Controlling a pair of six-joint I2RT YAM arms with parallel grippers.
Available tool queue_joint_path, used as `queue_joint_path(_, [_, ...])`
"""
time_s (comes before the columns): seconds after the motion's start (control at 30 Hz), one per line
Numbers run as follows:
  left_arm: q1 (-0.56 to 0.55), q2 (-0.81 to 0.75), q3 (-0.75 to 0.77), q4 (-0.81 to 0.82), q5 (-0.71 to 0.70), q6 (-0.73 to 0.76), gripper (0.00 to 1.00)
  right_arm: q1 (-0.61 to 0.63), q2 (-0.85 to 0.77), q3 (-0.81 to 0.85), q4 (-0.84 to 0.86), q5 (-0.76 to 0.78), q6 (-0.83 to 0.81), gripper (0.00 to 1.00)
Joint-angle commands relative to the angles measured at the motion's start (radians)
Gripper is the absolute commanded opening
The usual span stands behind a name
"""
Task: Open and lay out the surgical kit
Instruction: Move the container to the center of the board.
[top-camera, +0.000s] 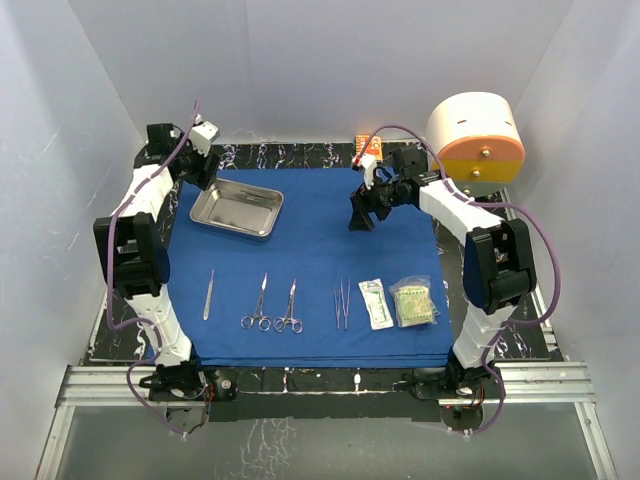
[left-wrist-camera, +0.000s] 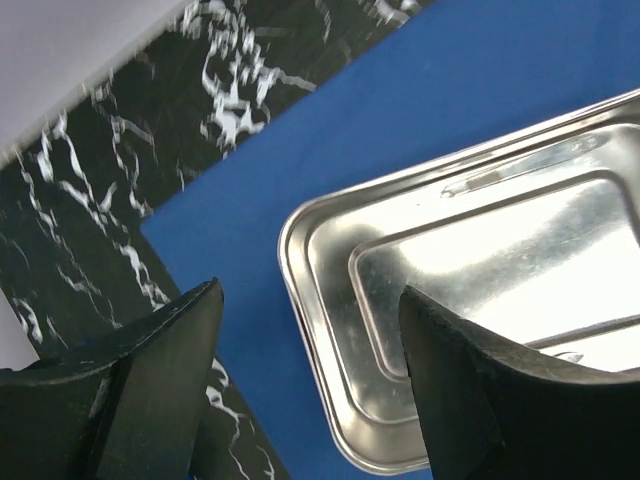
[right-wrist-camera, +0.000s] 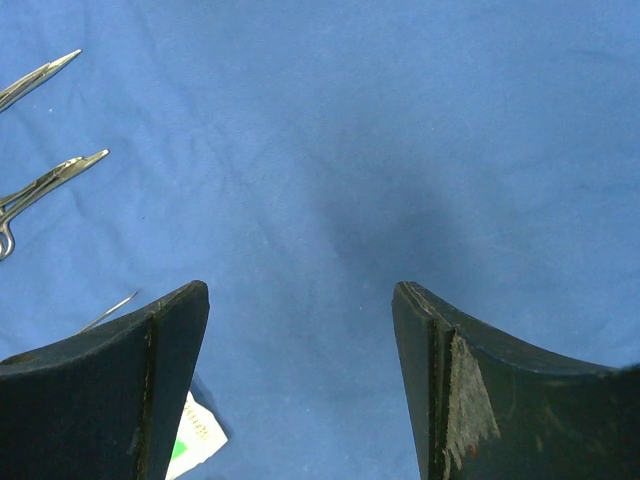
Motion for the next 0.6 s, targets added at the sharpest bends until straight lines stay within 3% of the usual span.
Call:
queue_joint_path(0.0, [0.025,0.071,0.08,-0.096,-0.161,-0.111,0.69,0.016,0.004,0.047,-0.005,-0.002,-0.007,0.72])
queue_joint_path(0.3, [0.028,0.256,0.266,-0.209,-0.221,-0.14,0.63,0.039,0.004,0.01,0.007,0.003,0.007,0.72])
queue_joint_path(0.57, [0.027,0.284,0.244,-0.196,-0.186,-0.2,0.35,0.051,0.022,0.021,0.003,0.011,0.004,0.72])
